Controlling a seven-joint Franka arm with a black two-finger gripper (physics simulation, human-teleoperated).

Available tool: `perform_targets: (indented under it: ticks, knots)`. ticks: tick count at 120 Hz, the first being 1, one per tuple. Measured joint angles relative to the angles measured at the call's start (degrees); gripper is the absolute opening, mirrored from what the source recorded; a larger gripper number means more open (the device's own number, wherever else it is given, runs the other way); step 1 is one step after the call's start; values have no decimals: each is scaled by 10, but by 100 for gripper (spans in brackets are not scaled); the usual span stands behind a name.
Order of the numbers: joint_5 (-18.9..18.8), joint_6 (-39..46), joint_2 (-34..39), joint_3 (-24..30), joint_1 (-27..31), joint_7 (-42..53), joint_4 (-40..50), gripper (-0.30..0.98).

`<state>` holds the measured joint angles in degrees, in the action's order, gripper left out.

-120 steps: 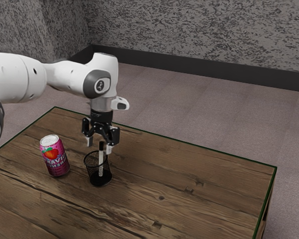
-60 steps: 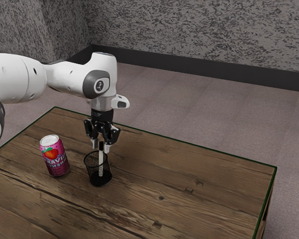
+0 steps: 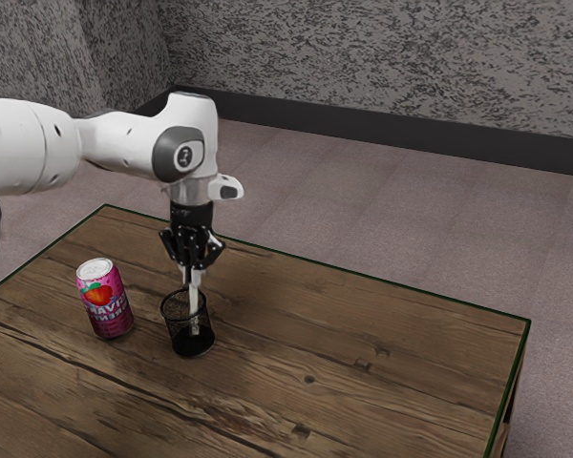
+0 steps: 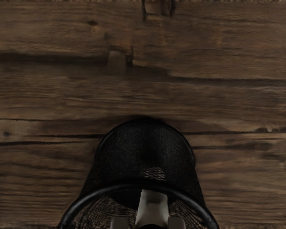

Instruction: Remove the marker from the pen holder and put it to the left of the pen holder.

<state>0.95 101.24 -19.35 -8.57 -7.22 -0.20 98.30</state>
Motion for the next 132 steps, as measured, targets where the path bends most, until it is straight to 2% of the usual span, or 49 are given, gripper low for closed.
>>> perform_targets:
  ticks: [18, 26, 33, 43, 56, 70, 93, 109, 132]
  knots:
    - [-9, -46, 96, -1, -1, -2, -8, -8]
    - [-18, -66, 111, 3, -3, -2, -44, -9]
    - [-38, -79, 81, 4, -12, 2, -96, -9]
    - [-97, -81, 5, 4, -12, 26, -164, -9]
    - [-186, -68, -64, 3, 12, 68, -196, -10]
    - [-246, -59, -91, 2, 50, 107, -203, -10]
    - [-308, -52, -161, 2, 81, 157, -199, -10]
    - [-329, -49, -177, 0, 100, 183, -195, -10]
    - [-329, -52, -180, 1, 103, 218, -191, 32]
